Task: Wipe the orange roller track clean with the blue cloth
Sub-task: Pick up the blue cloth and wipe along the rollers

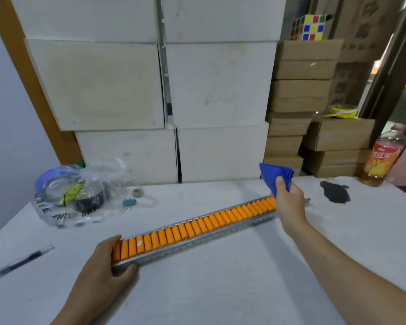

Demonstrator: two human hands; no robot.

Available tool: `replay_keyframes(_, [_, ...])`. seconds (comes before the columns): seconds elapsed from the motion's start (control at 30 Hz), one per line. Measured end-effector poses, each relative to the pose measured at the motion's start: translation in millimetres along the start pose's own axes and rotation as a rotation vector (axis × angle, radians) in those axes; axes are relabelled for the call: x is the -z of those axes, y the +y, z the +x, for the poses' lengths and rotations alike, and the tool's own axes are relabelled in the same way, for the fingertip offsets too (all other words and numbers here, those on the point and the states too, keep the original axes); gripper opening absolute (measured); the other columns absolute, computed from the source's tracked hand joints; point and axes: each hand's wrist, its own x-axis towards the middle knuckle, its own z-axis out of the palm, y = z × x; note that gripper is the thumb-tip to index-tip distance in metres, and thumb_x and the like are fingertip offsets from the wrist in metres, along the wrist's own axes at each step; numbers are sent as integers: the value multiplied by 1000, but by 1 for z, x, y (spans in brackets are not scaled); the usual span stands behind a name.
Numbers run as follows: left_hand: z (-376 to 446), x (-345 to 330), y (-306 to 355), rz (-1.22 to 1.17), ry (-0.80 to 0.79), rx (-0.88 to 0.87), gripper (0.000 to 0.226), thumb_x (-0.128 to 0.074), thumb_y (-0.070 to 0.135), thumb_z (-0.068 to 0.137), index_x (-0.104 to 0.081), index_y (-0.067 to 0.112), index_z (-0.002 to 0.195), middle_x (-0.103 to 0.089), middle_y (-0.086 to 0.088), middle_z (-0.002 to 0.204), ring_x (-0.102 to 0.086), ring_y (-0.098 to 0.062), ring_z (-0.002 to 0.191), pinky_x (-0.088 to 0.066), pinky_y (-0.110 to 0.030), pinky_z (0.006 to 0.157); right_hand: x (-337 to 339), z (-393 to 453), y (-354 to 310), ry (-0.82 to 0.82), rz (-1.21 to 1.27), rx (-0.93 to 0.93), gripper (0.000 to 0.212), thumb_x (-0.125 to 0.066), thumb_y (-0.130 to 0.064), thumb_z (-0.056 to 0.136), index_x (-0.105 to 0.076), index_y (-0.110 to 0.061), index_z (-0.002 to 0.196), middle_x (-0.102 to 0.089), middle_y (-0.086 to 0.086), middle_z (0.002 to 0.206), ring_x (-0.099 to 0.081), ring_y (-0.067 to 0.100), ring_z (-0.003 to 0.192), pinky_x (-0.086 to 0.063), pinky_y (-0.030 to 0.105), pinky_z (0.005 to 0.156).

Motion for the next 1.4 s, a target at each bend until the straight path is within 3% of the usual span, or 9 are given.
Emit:
replay_keyframes(0.17, [5, -2, -9, -26, -34, 39, 87, -76, 41, 61, -34, 25, 136, -51, 1, 125, -56, -18, 104, -47, -39, 84, 20, 39, 32, 22, -403, 116, 34, -37, -35, 99, -56, -10, 87, -52, 8, 65, -50, 23, 60, -37, 32, 51])
replay_keyframes(0.27, [6, -2, -9, -29, -30, 35, 91, -77, 41, 61, -31, 26, 137, -50, 2, 124, -56, -19, 103, -47, -39, 83, 32, 60, 49, 20, -598, 142, 33, -37, -35, 99, -57, -10, 110, -56, 9, 71, -54, 22, 63, -39, 31, 50])
replay_keyframes(0.5, [4, 0, -7, -37, -51, 35, 91, -76, 44, 60, -32, 26, 138, -49, 4, 125, -54, -18, 106, -45, -39, 87, 39, 73, 75, -58, -960, 152, 49, -36, -36, 99, -40, -5, 137, -57, 15, 128, -52, 30, 114, -47, 44, 91])
replay_keyframes(0.8, [5, 4, -13, -110, -42, 76, 87, -82, 25, 65, -35, 22, 138, -57, -1, 116, -56, -20, 106, -46, -35, 87, 6, 9, 55, -79, -926, 283, 38, -44, -27, 98, -55, 4, 118, -61, 20, 120, -48, 35, 116, -45, 45, 90])
replay_keyframes(0.93, [2, 5, -15, -73, -26, 98, 91, -78, 44, 61, -35, 23, 138, -56, -1, 121, -50, -22, 116, -44, -45, 97, -22, -34, 42, -108, -900, 402, 28, -51, -18, 95, -62, 7, 105, -66, 22, 103, -46, 41, 115, -30, 44, 107])
replay_keyframes(1.07, [1, 8, -13, -62, -10, 69, 77, -80, 34, 64, -47, 16, 131, -60, -4, 119, -53, -21, 112, -45, -40, 94, -53, -69, 34, -181, -838, 446, 22, -49, -23, 94, -61, -5, 93, -65, 10, 87, -53, 31, 102, -45, 38, 77])
replay_keyframes(1.17, [1, 11, -10, -67, 25, 4, 65, -82, 30, 63, -56, 20, 121, -62, 5, 109, -55, -19, 107, -45, -39, 90, -79, -101, 26, -246, -806, 507, 19, -48, -25, 94, -59, -9, 92, -62, 4, 85, -57, 23, 83, -36, 28, 60])
replay_keyframes(1.27, [1, 12, -11, -81, 34, -8, 58, -83, 29, 63, -58, 25, 115, -61, 8, 104, -54, -18, 105, -43, -36, 88, -103, -136, 20, -323, -748, 533, 24, -50, -23, 94, -61, -7, 107, -65, 8, 106, -57, 26, 101, -45, 32, 80])
replay_keyframes(1.4, [1, 9, -16, -93, 32, 44, 76, -84, 30, 60, -53, 17, 127, -60, -1, 118, -53, -19, 112, -42, -35, 93, -143, -183, 17, -465, -726, 563, 39, -51, -25, 93, -55, -3, 125, -56, 16, 132, -47, 28, 126, -27, 34, 109])
